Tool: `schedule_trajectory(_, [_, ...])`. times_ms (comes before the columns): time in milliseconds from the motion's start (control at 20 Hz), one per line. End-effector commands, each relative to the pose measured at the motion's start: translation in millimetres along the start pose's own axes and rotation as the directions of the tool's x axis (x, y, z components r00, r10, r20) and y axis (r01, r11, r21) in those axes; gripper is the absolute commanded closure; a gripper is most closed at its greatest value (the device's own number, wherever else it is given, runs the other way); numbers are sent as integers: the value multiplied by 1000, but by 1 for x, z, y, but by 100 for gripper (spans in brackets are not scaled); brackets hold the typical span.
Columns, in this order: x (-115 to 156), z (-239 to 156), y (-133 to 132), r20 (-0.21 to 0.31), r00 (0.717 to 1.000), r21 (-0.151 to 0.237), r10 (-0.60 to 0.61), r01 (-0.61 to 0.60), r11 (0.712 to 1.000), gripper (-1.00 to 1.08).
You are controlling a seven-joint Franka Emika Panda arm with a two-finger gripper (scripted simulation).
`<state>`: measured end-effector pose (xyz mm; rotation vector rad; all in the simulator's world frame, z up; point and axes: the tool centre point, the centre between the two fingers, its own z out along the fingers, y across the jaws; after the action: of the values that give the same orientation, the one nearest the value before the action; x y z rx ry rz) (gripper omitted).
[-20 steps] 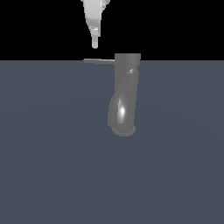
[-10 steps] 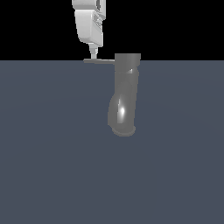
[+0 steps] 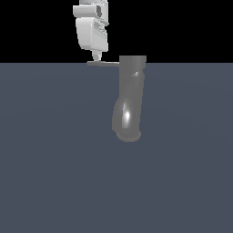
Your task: Turn on the faucet by rotating a designated handle.
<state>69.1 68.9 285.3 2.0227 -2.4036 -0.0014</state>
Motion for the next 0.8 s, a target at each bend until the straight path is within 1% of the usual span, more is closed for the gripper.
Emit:
schedule_trajectory(0, [0, 0, 0, 0, 1000, 1, 3, -3, 1000, 108])
schedule_trajectory(100, [0, 0, 0, 0, 1000, 0, 2, -2, 1000, 108])
schedule_trajectory(750, [2, 0, 35, 0, 1000, 0, 2, -2, 1000, 108])
